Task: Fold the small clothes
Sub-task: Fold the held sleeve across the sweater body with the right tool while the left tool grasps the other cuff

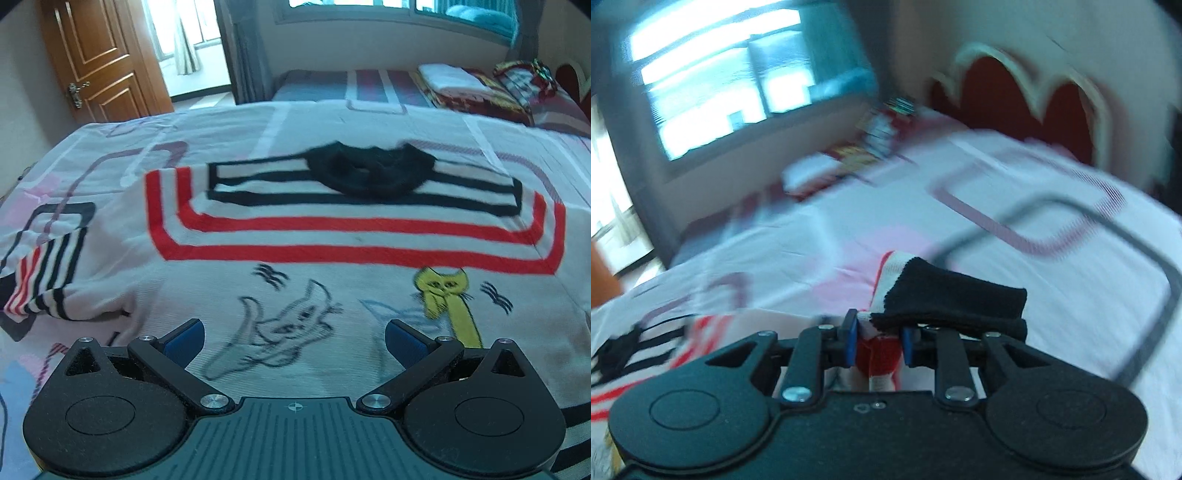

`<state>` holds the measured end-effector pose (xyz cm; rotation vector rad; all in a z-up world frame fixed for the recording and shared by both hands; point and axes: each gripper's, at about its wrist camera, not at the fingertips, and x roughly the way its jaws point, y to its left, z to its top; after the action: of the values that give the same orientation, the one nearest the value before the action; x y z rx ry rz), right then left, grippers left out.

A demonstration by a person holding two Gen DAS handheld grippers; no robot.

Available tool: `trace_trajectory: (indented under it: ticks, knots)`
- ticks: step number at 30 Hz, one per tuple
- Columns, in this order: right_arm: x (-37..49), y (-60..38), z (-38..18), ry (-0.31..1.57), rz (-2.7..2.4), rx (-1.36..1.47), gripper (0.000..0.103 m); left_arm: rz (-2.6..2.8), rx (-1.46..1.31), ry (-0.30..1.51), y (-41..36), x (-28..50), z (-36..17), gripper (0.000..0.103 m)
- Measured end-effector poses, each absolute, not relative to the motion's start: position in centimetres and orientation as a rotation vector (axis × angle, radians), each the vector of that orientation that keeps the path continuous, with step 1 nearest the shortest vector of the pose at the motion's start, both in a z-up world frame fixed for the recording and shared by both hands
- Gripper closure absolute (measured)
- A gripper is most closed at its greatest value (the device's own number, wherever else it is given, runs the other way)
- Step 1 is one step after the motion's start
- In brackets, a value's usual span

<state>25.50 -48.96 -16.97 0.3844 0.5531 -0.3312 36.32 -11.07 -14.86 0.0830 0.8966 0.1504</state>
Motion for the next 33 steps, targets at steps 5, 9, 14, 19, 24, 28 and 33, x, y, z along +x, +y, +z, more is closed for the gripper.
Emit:
trace_trajectory:
  ticks: [5,9,14,19,24,28,33]
  knots:
    - [28.7,-40.2,-14.3,0.532,-0.093,0.232,0.081,0.151,0.010,0.880,-7.7,36.0,-13.7,0.000]
    - [31.2,-31.8,-15.1,0.589,0.084,0.133,0.081,0.080,-0.125,0.890,-4.6,35.9,-13.4,0.000]
    - [33.5,-23.9,-18.2,0.744,0.210,0.090,0.063,-0.003,-0.220,0.910,-2.4,36.6,-13.9,0.000]
    - [32.6,-20.4,-17.8,0.751,0.259,0.071,0.043,-0.136,-0.245,0.973,-2.6,38.0,-15.0,0.000]
    - [30.1,-22.2,-16.4,0.702,0.150,0.101,0.037,-0.301,-0.402,1.042,-4.4,38.7,-16.1,0.000]
    - [28.4,-25.3,-16.1,0.690,0.071,0.131,0.032,-0.367,-0.575,1.114,-5.9,39.7,-17.2,0.000]
    - [26.4,-27.7,-16.7,0.707,0.029,0.159,0.030,-0.372,-0.646,1.145,-7.6,40.1,-18.3,0.000]
